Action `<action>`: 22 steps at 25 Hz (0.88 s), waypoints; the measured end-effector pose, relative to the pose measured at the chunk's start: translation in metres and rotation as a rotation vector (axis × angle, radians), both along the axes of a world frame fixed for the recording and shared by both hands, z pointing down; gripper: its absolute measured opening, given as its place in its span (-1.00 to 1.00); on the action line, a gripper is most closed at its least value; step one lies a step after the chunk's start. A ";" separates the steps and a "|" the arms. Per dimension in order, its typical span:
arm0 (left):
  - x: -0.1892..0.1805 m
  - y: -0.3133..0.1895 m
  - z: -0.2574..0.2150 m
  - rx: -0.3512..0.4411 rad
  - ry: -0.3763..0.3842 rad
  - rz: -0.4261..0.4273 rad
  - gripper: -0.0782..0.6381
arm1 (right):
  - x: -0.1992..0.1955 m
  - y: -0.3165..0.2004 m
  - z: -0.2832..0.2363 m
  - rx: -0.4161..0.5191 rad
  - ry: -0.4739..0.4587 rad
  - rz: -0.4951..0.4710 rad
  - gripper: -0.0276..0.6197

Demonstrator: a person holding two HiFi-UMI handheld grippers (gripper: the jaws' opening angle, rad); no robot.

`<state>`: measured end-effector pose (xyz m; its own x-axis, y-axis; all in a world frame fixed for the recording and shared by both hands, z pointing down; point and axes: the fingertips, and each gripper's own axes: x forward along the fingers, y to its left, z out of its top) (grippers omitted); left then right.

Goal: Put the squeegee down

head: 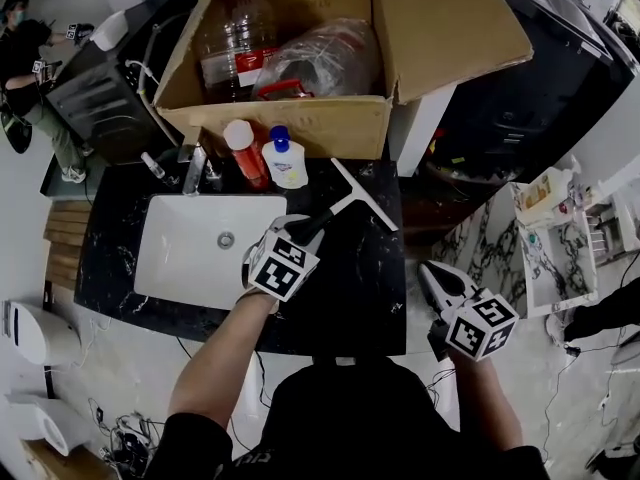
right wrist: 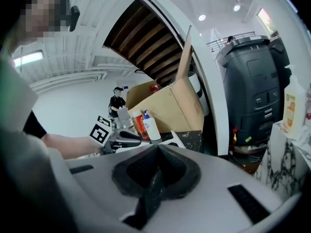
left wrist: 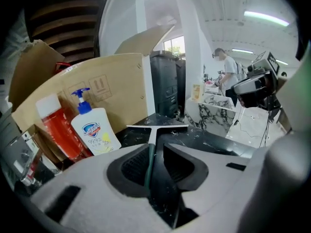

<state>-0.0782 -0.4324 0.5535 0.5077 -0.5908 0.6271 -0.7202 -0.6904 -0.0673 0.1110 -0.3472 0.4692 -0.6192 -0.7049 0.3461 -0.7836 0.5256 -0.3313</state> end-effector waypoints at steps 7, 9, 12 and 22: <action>-0.005 0.025 -0.039 0.125 0.086 -0.013 -0.63 | 0.006 0.015 -0.019 0.050 0.012 0.081 -0.90; -0.006 0.030 -0.048 0.153 0.101 -0.016 -0.63 | 0.010 0.021 -0.025 0.060 0.018 0.109 -0.90; -0.012 0.040 -0.064 0.190 0.131 -0.036 -0.67 | 0.011 0.034 -0.027 0.063 0.030 0.125 -0.90; 0.002 0.056 -0.108 0.258 0.281 -0.082 -0.75 | 0.014 0.039 -0.041 0.096 0.011 0.107 -0.90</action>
<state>-0.0767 -0.3765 0.4453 0.5834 -0.7565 0.2955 -0.7872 -0.6163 -0.0237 0.1251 -0.3079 0.4286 -0.5356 -0.7967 0.2801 -0.8399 0.4680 -0.2750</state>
